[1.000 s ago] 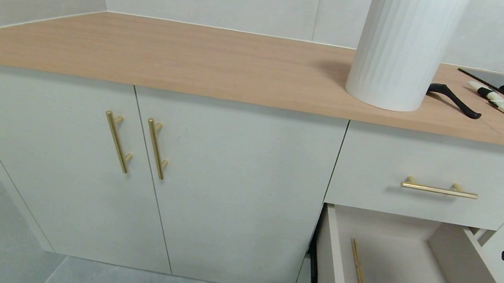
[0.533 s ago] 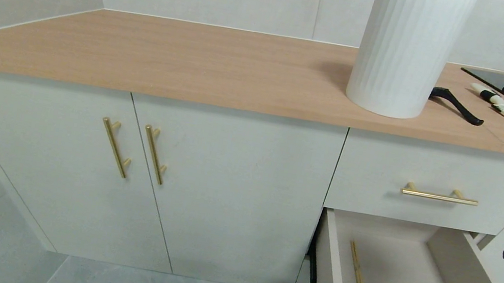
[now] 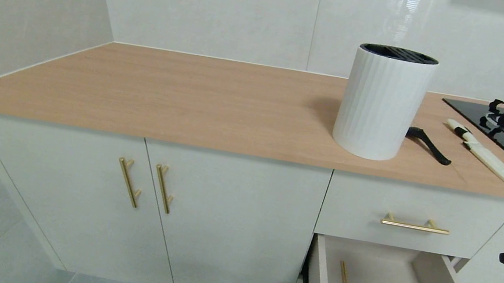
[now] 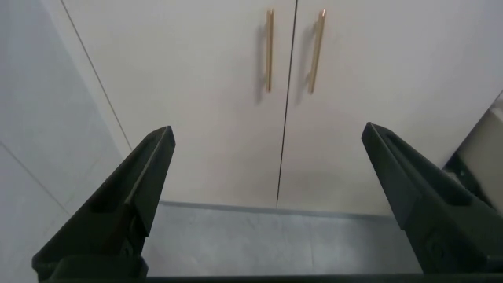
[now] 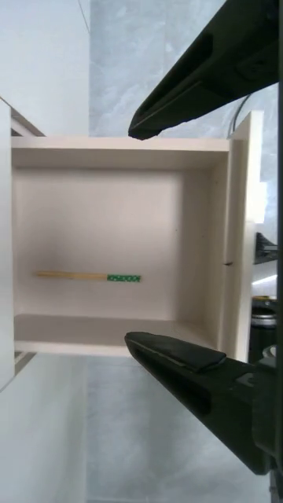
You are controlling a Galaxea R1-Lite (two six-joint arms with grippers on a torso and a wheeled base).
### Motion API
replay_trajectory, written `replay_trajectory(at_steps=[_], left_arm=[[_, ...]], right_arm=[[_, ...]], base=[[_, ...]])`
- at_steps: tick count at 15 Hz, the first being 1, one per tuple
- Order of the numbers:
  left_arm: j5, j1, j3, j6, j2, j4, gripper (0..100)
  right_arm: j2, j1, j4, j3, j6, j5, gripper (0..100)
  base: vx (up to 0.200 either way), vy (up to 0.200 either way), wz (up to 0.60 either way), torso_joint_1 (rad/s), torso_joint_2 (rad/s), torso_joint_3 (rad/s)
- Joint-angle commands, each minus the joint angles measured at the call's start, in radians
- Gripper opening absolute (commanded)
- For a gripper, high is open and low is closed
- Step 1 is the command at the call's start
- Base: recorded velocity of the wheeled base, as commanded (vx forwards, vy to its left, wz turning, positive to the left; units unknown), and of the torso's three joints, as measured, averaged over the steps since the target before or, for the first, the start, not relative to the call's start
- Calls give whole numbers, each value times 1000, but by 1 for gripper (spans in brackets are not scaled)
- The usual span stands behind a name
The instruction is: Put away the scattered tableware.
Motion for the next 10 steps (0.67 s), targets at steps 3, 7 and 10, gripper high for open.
replay_trajectory(at_steps=[3, 7, 10], left_arm=[[0, -1, 0, 0, 2, -1, 100], [0, 1, 0, 0, 2, -1, 100], [0, 1, 0, 0, 2, -1, 100]], right_arm=[[20, -2, -62, 4, -61, 21, 100], [264, -7, -265, -102, -116, 94, 100], [445, -18, -323, -200, -207, 176, 100]], base=[[0, 0, 0, 190, -481, -295], [0, 0, 0, 201, -489, -290], [0, 0, 0, 93, -209, -116]])
